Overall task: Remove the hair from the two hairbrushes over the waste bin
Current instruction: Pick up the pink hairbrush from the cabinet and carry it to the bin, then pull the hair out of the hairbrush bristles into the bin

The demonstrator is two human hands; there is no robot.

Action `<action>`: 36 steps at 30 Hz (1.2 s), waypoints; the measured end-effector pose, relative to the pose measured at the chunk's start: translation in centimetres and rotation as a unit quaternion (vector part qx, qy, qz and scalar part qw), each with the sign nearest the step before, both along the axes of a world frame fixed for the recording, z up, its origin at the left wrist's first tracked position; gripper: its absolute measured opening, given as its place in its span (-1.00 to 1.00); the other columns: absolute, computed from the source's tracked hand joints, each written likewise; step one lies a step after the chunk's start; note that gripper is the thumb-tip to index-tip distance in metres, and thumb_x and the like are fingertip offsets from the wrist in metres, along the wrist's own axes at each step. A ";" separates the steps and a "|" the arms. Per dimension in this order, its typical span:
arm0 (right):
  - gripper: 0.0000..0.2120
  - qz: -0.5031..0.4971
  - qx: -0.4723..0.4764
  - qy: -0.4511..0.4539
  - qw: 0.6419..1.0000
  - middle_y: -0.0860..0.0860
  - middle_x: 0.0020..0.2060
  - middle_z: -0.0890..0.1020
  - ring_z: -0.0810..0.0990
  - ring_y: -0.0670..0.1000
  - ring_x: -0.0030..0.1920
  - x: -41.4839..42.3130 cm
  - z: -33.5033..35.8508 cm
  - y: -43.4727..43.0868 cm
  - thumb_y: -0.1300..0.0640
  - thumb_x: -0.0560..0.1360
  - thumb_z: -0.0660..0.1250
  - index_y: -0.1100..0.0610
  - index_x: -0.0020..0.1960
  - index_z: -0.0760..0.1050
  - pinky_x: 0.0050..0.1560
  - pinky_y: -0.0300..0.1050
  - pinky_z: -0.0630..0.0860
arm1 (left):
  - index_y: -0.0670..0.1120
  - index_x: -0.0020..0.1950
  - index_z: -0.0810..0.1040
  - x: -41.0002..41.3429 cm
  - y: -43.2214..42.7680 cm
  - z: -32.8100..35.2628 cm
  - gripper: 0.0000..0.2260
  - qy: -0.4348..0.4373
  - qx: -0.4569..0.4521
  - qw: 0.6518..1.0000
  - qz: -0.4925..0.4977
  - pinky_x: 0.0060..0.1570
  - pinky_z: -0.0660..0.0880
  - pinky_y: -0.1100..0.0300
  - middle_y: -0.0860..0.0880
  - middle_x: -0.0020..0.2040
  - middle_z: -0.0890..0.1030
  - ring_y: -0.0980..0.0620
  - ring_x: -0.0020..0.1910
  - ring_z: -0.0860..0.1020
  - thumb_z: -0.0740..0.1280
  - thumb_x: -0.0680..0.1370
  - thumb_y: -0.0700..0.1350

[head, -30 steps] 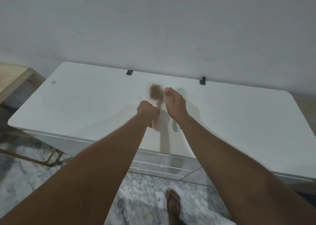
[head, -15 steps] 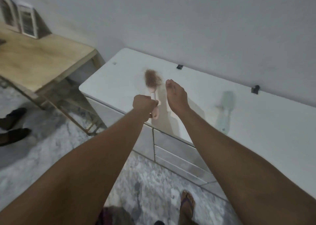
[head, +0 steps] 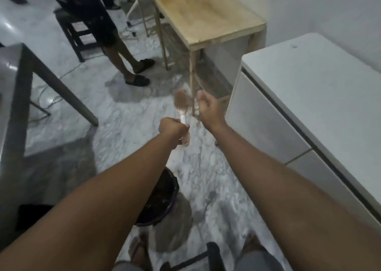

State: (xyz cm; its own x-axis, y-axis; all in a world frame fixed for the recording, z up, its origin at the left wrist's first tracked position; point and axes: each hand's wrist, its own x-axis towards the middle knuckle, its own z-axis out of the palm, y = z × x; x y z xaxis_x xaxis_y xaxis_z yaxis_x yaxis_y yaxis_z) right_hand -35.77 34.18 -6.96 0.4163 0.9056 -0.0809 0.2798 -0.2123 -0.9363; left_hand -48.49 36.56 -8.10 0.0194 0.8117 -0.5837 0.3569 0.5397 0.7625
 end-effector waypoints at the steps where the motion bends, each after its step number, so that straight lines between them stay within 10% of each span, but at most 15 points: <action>1: -0.48 0.021 -0.010 0.001 1.000 -0.05 0.07 0.55 0.51 -0.03 0.13 -2.1 -1.4 0.5 -0.38 0.53 0.04 0.03 0.09 0.46 0.25 -0.01 0.41 | -0.26 0.09 0.61 -2.3 -0.1 -1.6 -0.76 0.007 -0.009 1.000 0.020 -0.32 0.64 -0.07 -0.28 0.00 0.66 -0.23 -0.08 0.67 0.50 0.46 -0.25; 6: -0.45 0.111 -0.061 0.022 0.992 0.04 0.43 0.44 0.40 0.00 0.43 -10.8 -9.9 0.4 -0.18 0.62 0.15 0.13 0.48 0.35 0.41 -0.11 0.32 | -0.23 0.01 0.62 -11.8 -2.3 -10.7 -0.81 0.046 -0.046 0.992 0.105 -0.19 0.65 -0.18 -0.21 -0.05 0.65 -0.21 -0.09 0.66 0.51 0.45 -0.22; 13: -0.55 0.195 -0.156 -0.030 0.968 0.10 0.44 0.43 0.38 0.08 0.46 -18.6 -24.8 -2.0 0.24 0.63 0.16 0.16 0.51 0.31 0.42 -0.14 0.31 | -0.15 0.03 0.63 -19.1 -7.6 -25.1 -0.86 0.054 -0.103 0.983 0.142 -0.03 0.63 -0.13 -0.18 -0.04 0.68 -0.18 -0.05 0.66 0.48 0.48 -0.20; 23: -0.54 0.254 -0.190 -0.060 0.946 0.09 0.30 0.58 0.52 0.06 0.34 -23.5 -39.8 -6.6 0.26 0.54 0.29 0.15 0.44 0.42 0.26 -0.25 0.38 | -0.15 0.10 0.63 -23.0 -14.1 -39.5 -0.76 0.047 -0.122 0.976 0.176 0.05 0.61 -0.12 -0.19 0.01 0.67 -0.19 -0.01 0.65 0.50 0.46 -0.19; 36: -0.67 0.228 -0.140 -0.051 0.962 0.04 0.02 0.71 0.64 -0.11 -0.06 -24.1 -41.5 -6.1 0.16 0.48 0.46 0.15 0.23 0.60 -0.01 -0.27 0.57 | -0.01 0.02 0.47 -24.0 -15.0 -41.4 -0.76 -0.041 -0.112 0.978 0.174 0.00 0.61 -0.21 -0.19 0.06 0.65 -0.16 0.00 0.67 0.48 0.48 -0.20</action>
State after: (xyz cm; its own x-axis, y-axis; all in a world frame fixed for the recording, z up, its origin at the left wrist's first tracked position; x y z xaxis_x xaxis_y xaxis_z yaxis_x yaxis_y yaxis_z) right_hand -59.90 28.04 -48.50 -0.0009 0.9446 -0.3281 0.4920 -0.2853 -0.8225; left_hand -72.46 21.58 -49.54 -0.1809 0.6290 -0.7560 0.0657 0.7747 0.6289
